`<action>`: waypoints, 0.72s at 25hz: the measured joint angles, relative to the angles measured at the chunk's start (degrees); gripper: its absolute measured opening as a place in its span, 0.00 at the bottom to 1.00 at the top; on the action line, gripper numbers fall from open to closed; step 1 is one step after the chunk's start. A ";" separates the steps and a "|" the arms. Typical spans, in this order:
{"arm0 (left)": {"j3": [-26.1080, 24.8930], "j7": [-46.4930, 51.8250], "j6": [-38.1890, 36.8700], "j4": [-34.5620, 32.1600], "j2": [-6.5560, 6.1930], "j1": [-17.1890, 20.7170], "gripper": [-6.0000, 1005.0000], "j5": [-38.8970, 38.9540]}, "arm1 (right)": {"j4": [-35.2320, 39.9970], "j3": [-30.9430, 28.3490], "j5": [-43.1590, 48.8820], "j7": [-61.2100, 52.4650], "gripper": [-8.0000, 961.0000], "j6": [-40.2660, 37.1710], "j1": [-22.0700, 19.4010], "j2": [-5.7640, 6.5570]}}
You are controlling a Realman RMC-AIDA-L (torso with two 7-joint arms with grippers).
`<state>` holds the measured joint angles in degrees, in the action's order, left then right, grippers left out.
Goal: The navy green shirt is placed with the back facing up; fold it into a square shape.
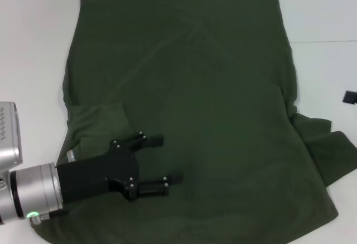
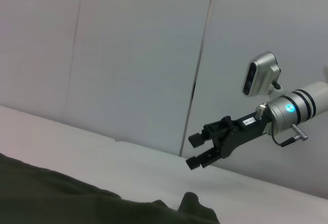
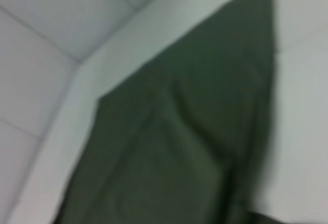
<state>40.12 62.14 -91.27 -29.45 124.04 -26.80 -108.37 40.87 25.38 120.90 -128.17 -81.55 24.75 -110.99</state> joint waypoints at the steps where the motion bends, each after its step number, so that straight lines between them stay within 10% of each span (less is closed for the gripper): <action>1: 0.24 -0.09 0.24 0.01 0.03 0.05 0.92 0.00 | 0.00 -0.01 1.10 -0.60 0.93 0.57 -0.09 0.26; 18: 0.42 -0.60 1.76 1.42 0.06 0.15 0.91 0.41 | -4.38 0.69 4.69 1.58 0.93 6.31 0.87 -0.31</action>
<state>40.55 61.54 -89.51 -28.02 124.10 -26.65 -107.96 36.49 26.07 125.59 -126.59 -75.24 25.62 -111.29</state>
